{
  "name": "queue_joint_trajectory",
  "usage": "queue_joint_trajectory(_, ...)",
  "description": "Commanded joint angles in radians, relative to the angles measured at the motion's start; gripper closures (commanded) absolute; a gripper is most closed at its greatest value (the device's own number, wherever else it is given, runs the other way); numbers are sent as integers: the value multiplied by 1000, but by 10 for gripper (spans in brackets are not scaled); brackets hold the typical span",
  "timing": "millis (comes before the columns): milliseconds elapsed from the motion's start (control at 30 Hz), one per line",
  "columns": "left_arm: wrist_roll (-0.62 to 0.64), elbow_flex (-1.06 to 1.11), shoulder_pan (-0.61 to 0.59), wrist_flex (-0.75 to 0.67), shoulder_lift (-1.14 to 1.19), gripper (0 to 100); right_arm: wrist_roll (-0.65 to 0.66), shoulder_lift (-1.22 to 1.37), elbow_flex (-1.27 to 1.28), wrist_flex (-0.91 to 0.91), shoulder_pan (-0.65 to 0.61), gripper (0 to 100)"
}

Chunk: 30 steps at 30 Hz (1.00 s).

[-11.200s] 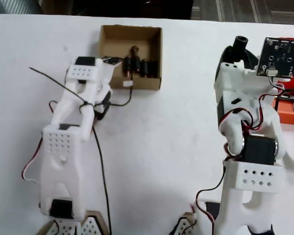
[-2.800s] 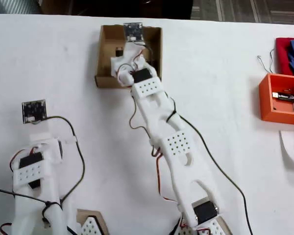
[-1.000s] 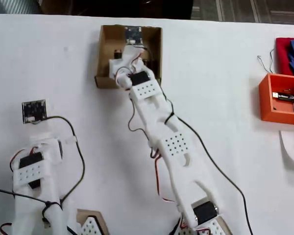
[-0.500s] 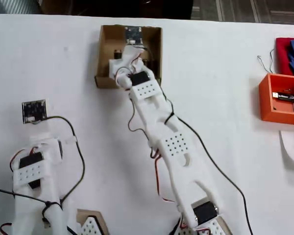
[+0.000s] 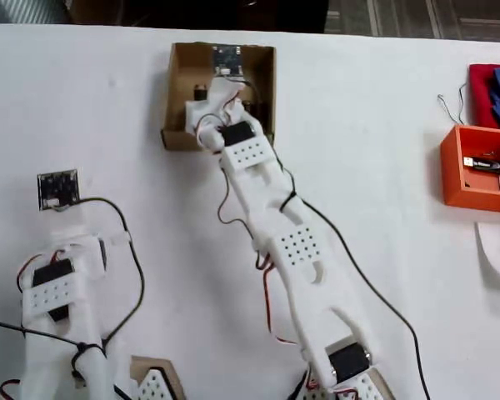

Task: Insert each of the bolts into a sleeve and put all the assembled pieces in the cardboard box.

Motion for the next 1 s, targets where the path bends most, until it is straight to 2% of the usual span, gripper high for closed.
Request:
queue_joint_trajectory(0,0,-2,-5,-11,-6,935,-9,-4,-3,-5,-35,902)
queue_joint_trajectory(467,0,-2,-5,-11,-6,935,-9,-16,-49,1,-12,921)
queue_joint_trajectory(733,0,-2,-5,-9,-8,935,-9,-119,-316,174,61,922)
queue_joint_trajectory(833,0,-2,-5,-9,-11,935,-9,-163,-411,288,90,922)
queue_joint_trajectory(967,0,-15,-5,-9,-12,934,-9,-291,-400,467,127,922)
